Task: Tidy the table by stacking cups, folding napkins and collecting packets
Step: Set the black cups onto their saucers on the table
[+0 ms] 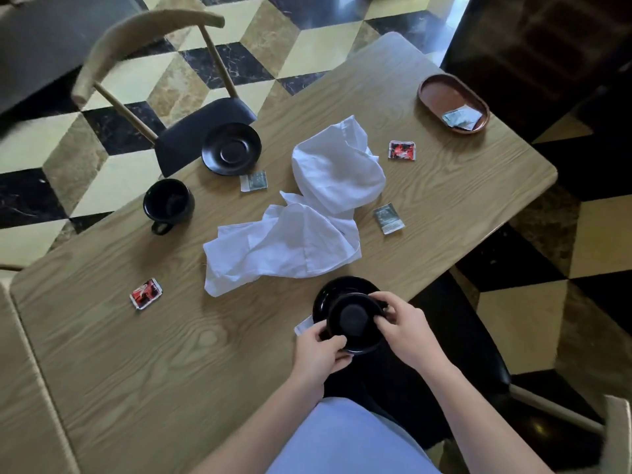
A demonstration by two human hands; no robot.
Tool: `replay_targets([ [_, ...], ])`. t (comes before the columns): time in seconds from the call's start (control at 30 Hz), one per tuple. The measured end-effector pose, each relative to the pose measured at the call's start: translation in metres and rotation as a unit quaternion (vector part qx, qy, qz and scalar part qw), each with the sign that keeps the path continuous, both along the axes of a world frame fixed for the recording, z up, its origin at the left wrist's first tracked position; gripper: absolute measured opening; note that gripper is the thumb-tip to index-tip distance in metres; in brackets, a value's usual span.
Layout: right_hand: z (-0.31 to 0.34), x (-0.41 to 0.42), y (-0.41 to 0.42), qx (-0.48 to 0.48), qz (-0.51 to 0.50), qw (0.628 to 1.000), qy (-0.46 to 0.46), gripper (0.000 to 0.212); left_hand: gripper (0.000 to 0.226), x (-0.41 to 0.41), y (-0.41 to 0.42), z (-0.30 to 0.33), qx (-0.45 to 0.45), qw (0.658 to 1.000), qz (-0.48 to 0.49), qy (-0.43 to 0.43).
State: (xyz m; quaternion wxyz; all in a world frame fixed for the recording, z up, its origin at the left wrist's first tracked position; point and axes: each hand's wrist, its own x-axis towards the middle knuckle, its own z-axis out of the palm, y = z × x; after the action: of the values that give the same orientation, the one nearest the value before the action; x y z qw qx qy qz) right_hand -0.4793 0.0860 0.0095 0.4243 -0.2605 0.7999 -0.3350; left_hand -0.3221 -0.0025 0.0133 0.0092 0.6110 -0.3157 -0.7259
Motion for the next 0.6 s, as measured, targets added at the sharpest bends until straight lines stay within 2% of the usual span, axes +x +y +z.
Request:
replay_targets([
  [0.6, -0.016, -0.005, -0.018, 0.037, 0.032, 0.999, 0.0, 0.039, 0.042, -0.011, -0.012, -0.02, 0.029, 0.998, 0.007, -0.051],
])
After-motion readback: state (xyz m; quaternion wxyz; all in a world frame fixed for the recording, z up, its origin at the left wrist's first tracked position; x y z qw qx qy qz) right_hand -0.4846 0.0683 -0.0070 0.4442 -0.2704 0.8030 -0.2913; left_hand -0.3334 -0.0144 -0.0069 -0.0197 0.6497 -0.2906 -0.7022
